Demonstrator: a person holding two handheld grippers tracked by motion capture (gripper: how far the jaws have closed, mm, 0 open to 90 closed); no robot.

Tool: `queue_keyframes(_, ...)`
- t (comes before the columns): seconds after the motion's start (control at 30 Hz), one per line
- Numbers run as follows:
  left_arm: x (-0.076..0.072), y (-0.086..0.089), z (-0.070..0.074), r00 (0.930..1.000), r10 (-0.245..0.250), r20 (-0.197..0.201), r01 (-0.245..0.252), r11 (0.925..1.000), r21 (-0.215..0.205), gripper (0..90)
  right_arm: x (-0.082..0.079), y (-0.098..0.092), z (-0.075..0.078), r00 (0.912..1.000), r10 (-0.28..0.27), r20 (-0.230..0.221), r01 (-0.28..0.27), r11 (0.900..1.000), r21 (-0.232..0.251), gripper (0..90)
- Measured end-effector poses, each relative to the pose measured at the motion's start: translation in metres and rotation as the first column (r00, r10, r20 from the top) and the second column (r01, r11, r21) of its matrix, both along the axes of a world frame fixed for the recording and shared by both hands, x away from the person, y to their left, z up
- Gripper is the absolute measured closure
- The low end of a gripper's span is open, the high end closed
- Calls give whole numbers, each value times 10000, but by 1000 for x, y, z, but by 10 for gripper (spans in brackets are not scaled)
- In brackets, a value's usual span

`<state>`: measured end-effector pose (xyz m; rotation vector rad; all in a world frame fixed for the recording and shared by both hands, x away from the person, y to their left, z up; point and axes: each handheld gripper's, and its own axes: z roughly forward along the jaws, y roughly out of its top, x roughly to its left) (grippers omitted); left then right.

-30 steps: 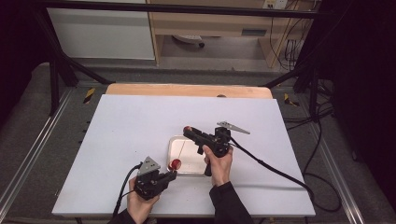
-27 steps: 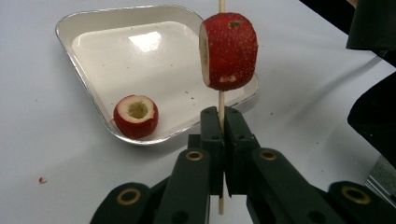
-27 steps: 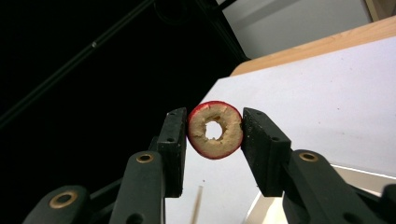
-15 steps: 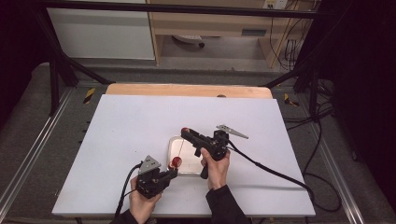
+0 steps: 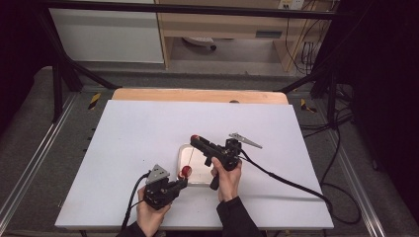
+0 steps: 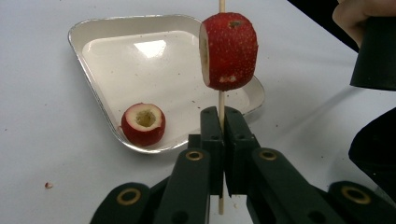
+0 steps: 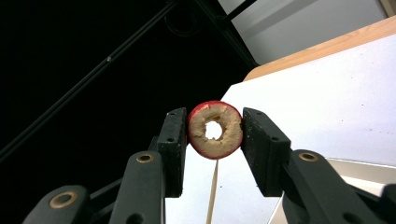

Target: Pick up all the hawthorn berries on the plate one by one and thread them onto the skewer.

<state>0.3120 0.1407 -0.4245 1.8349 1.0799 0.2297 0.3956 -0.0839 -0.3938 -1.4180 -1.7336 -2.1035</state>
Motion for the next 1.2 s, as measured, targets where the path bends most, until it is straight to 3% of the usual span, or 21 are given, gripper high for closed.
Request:
queue_keyframes(0.73,0,0,0,10000,33,48,-33,10000,-82,878,0,3,-5,9999,42,-100,-42,10000,-42,618)
queue_keyframes(1.0,0,0,-2,9998,89,-188,-91,9999,-128,879,-4,7,-11,9998,64,-189,-64,10000,-17,619)
queue_keyframes(1.2,-1,0,-2,9999,150,-31,-151,9996,-259,880,-7,7,-10,9998,57,-179,-56,10000,67,619)
